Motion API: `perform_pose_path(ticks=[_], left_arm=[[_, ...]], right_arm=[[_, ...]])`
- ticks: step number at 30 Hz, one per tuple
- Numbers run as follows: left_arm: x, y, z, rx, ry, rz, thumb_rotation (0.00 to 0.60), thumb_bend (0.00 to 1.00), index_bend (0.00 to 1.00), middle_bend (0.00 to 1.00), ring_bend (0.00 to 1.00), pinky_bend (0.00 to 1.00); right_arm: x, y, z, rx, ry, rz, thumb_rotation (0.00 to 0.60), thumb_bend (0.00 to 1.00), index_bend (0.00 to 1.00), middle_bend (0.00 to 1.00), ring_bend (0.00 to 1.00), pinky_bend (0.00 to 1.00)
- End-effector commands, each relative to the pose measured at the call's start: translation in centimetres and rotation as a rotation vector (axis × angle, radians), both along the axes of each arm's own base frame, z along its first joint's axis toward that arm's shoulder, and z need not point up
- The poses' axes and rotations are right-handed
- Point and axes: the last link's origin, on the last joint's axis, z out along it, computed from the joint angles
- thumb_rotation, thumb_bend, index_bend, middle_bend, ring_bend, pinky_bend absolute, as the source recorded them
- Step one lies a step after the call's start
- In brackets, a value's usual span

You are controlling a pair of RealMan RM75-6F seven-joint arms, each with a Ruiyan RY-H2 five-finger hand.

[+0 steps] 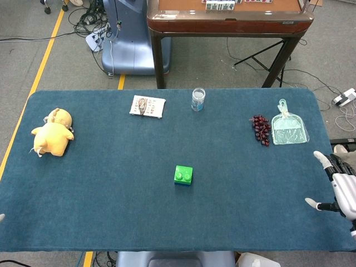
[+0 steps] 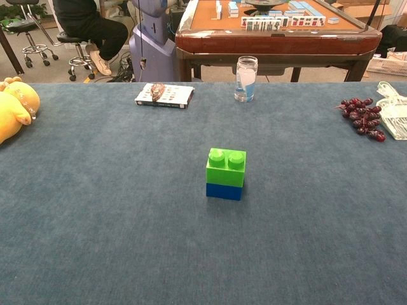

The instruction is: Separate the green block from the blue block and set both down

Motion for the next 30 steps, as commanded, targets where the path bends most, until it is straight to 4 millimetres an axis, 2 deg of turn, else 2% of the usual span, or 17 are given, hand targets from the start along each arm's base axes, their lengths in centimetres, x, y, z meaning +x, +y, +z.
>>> perform_pose_path(ticks=[1, 5, 11, 17, 21, 30], left_arm=[[0.2, -0.1, -0.2, 0.004, -0.016, -0.001, 0.600, 0.04, 0.20, 0.13, 0.16, 0.34], [0.4, -0.2, -0.1, -0.001, -0.006, -0.005, 0.600, 0.04, 0.21, 0.13, 0.16, 0.34], [0.5, -0.4, -0.2, -0.002, -0.010, 0.000, 0.600, 0.03, 0.21, 0.13, 0.16, 0.34], [0.3, -0.8, -0.7, -0.021, -0.008, 0.001, 0.600, 0.03, 0.21, 0.13, 0.16, 0.34], [0.2, -0.8, -0.8, -0.019, -0.011, 0.001, 0.600, 0.04, 0.21, 0.13, 0.16, 0.34], [0.1, -0.8, -0.9, -0.011, -0.022, -0.001, 0.600, 0.04, 0.21, 0.13, 0.16, 0.34]], right_arm=[[0.0, -0.4, -0.5, 0.009, -0.009, 0.006, 0.600, 0.00, 0.07, 0.11, 0.00, 0.08], [0.5, -1.3, -1.3, 0.030, -0.028, 0.024, 0.600, 0.00, 0.09, 0.11, 0.00, 0.08], [3.2, -3.4, -3.6, 0.075, -0.081, 0.087, 0.600, 0.00, 0.12, 0.11, 0.00, 0.08], [6.7, -5.8, -7.9, 0.173, -0.139, 0.141, 0.600, 0.00, 0.14, 0.10, 0.00, 0.08], [8.9, -7.1, -11.6, 0.248, -0.144, 0.159, 0.600, 0.00, 0.14, 0.09, 0.00, 0.08], [12.9, -9.1, -18.5, 0.345, -0.188, 0.145, 0.600, 0.00, 0.15, 0.08, 0.00, 0.08]])
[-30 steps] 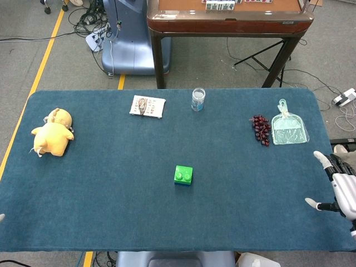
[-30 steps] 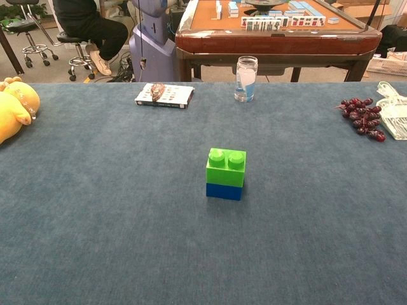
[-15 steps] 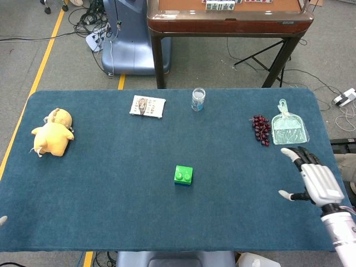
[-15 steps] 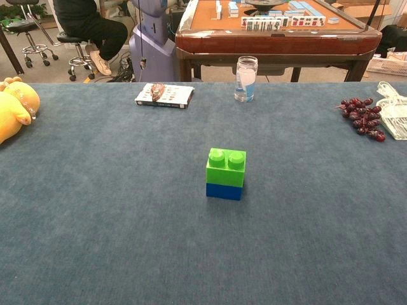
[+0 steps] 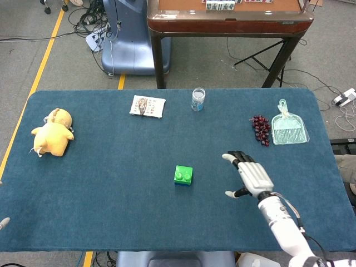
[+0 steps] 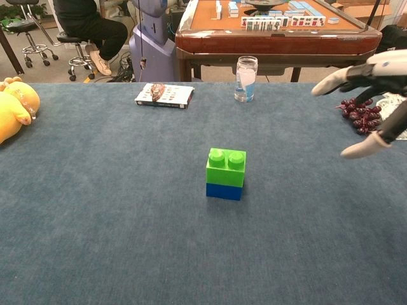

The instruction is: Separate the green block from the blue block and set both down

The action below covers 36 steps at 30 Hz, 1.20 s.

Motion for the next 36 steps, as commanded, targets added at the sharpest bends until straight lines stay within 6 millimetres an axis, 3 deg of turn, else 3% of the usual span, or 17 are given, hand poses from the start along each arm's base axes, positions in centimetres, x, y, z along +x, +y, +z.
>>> perform_pose_path(ticks=[1, 12, 24, 36], left_arm=[[-0.1, 0.1, 0.1, 0.001, 0.001, 0.000, 0.600, 0.04, 0.21, 0.13, 0.16, 0.34], [-0.6, 0.1, 0.4, 0.006, -0.008, 0.006, 0.600, 0.04, 0.21, 0.13, 0.16, 0.34], [-1.4, -0.7, 0.3, 0.008, -0.027, 0.027, 0.600, 0.04, 0.21, 0.13, 0.16, 0.34], [-1.8, -1.1, 0.2, 0.006, -0.033, 0.039, 0.600, 0.04, 0.21, 0.13, 0.16, 0.34]], right_arm=[[2.6, -1.2, -3.3, 0.032, -0.001, 0.026, 0.600, 0.00, 0.15, 0.08, 0.00, 0.08], [5.3, -2.7, -7.9, 0.007, 0.002, -0.012, 0.600, 0.00, 0.17, 0.08, 0.00, 0.08], [6.0, -3.6, -10.3, 0.032, 0.058, -0.055, 0.600, 0.00, 0.26, 0.08, 0.00, 0.08], [5.9, -4.5, -12.2, 0.032, 0.097, -0.087, 0.600, 0.00, 0.26, 0.08, 0.00, 0.08]])
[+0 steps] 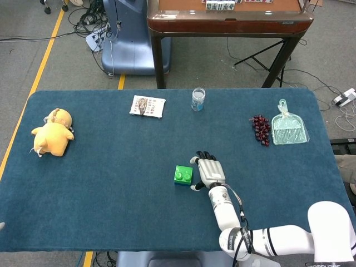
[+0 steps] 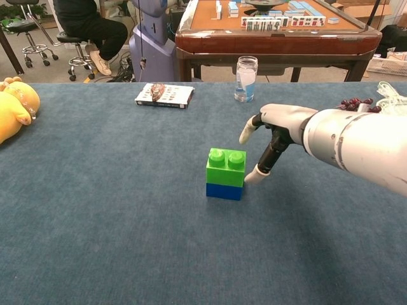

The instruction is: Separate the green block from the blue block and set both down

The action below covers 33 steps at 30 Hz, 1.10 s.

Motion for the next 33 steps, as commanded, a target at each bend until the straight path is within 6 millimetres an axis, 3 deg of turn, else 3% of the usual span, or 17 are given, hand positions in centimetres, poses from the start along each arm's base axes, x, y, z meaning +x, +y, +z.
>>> perform_pose_path(ticks=[1, 17, 33], left_arm=[[0.0, -0.1, 0.0, 0.000, -0.001, 0.001, 0.600, 0.04, 0.21, 0.13, 0.16, 0.34], [-0.5, -0.8, -0.1, -0.007, -0.004, 0.021, 0.600, 0.04, 0.21, 0.13, 0.16, 0.34], [-1.0, -1.3, -0.6, -0.020, -0.011, 0.035, 0.600, 0.04, 0.21, 0.13, 0.16, 0.34]], right_arm=[[0.1, 0.0, -0.5, 0.011, -0.007, -0.006, 0.600, 0.00, 0.26, 0.08, 0.00, 0.08], [1.1, -1.0, -1.7, -0.022, -0.021, -0.007, 0.600, 0.00, 0.29, 0.09, 0.00, 0.08], [0.0, -2.1, -1.3, -0.047, -0.006, -0.049, 0.600, 0.00, 0.29, 0.09, 0.00, 0.08]])
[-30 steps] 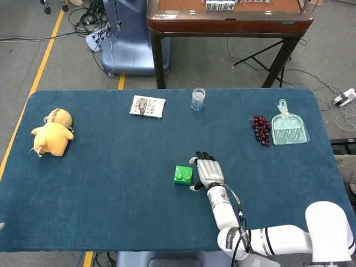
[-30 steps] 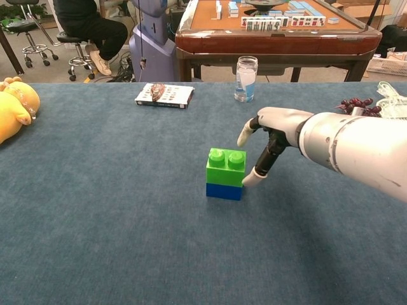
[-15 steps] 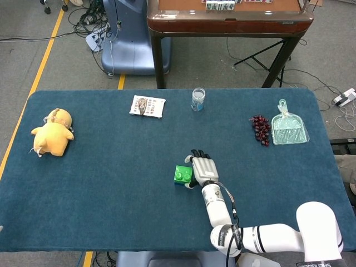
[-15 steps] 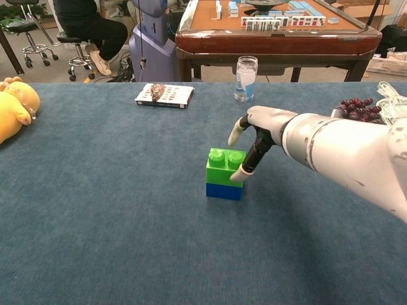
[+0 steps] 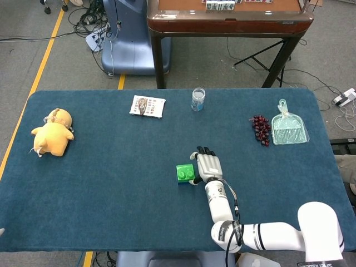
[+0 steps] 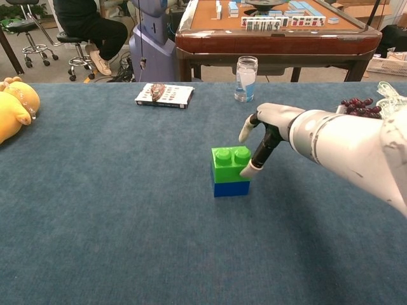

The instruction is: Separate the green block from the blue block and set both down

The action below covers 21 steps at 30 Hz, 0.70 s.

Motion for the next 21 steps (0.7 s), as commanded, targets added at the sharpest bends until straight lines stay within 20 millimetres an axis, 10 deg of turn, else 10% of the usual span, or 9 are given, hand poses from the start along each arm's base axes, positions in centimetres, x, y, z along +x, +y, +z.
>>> perform_pose_path(ticks=[1, 21], left_arm=[[-0.1, -0.1, 0.0, 0.000, -0.001, 0.003, 0.600, 0.04, 0.21, 0.13, 0.16, 0.34], [-0.2, -0.3, -0.1, -0.006, -0.003, 0.005, 0.600, 0.04, 0.21, 0.13, 0.16, 0.34]], right_arm=[[0.0, -0.1, 0.1, 0.003, -0.016, -0.010, 0.600, 0.00, 0.29, 0.09, 0.00, 0.08], [1.2, -0.1, -0.5, 0.036, -0.009, 0.020, 0.600, 0.00, 0.31, 0.09, 0.00, 0.08]])
